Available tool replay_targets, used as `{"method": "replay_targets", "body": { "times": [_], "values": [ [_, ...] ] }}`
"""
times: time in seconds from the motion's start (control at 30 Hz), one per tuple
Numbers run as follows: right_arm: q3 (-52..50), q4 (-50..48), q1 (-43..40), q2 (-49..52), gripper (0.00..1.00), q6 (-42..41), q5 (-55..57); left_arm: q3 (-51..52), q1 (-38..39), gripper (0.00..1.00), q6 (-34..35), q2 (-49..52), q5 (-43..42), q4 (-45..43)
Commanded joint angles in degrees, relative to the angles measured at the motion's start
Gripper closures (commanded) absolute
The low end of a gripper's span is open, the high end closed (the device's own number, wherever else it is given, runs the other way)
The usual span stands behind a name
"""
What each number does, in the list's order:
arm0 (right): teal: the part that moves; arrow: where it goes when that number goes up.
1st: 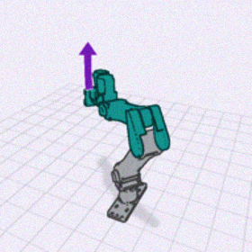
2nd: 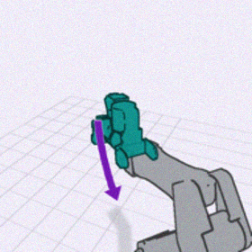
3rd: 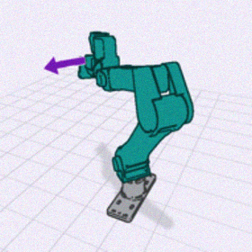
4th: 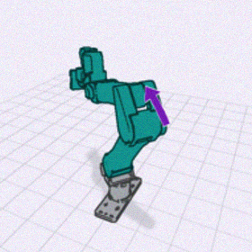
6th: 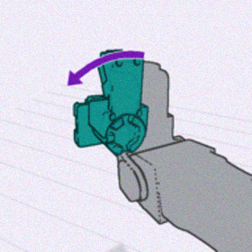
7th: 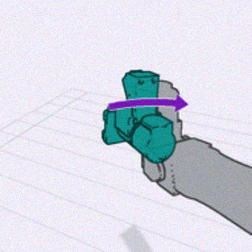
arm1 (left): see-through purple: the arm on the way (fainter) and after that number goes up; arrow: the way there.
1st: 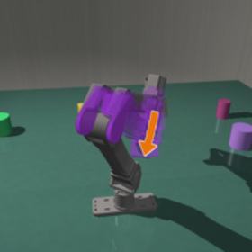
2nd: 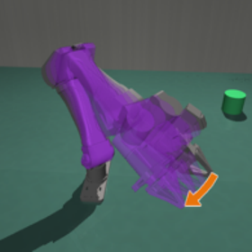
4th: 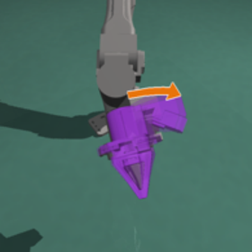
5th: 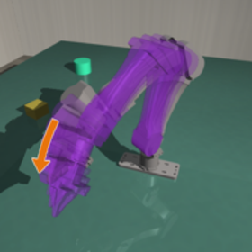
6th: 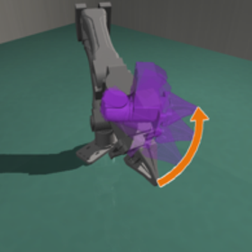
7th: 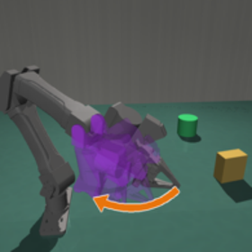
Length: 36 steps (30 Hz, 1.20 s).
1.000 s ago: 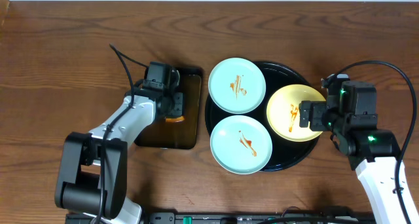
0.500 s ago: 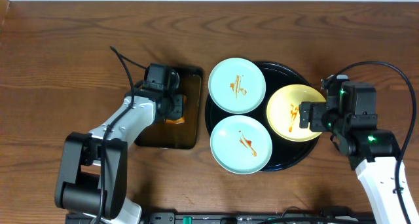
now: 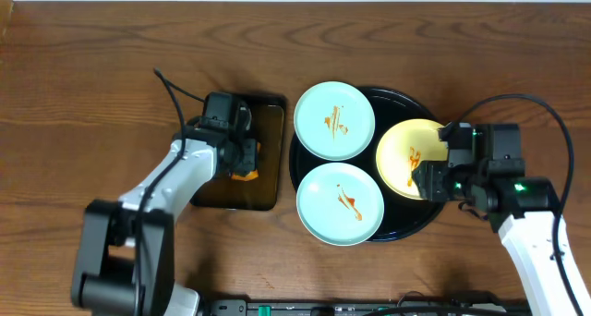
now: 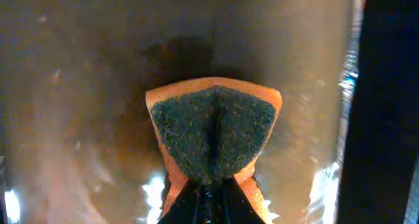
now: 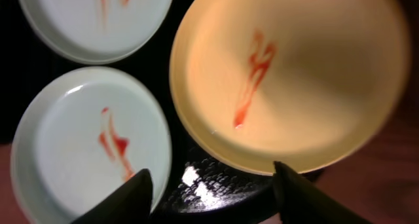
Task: Clean dirty plates on tray and stack at the side
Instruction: 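Move right gripper to the lower pale green plate rim and grip it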
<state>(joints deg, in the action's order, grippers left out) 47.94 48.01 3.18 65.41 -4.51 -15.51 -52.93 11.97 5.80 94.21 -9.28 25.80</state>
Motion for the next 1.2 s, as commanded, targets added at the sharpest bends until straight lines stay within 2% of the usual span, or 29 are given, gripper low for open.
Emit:
{"method": "replay_targets", "body": {
  "times": [0.0,0.2,0.37,0.57,0.77,1.0,1.17],
  "values": [
    [0.94,1.20,0.15,2.40,0.47,-0.15,-4.92,-0.48,0.13,0.93,1.29,-6.08,-1.03,1.46],
    [-1.68,0.98,2.47,6.97,0.61,-0.15,-6.67,-0.46,0.13,0.92,1.84,-11.63,-2.75,3.37],
    [-4.70,-1.90,3.91,10.21,0.74,-0.26,-10.84,-0.46,0.13,0.93,1.81,-12.02,-2.73,3.54],
    [-7.91,-5.20,5.18,12.68,0.74,-1.68,-11.28,-0.46,0.13,0.92,1.81,-12.02,-2.73,3.30],
    [-10.88,-9.31,6.45,13.77,0.80,-3.89,-11.85,-0.46,0.13,0.93,1.84,-12.02,-2.75,3.32],
    [-12.61,-12.66,9.16,13.77,0.80,-6.49,-12.15,-0.46,0.13,0.93,1.84,-12.02,-2.75,3.34],
    [-13.29,-13.16,10.43,13.79,0.80,-11.04,-8.02,-0.46,0.13,0.92,1.84,-12.02,-2.75,3.34]
  ]
}}
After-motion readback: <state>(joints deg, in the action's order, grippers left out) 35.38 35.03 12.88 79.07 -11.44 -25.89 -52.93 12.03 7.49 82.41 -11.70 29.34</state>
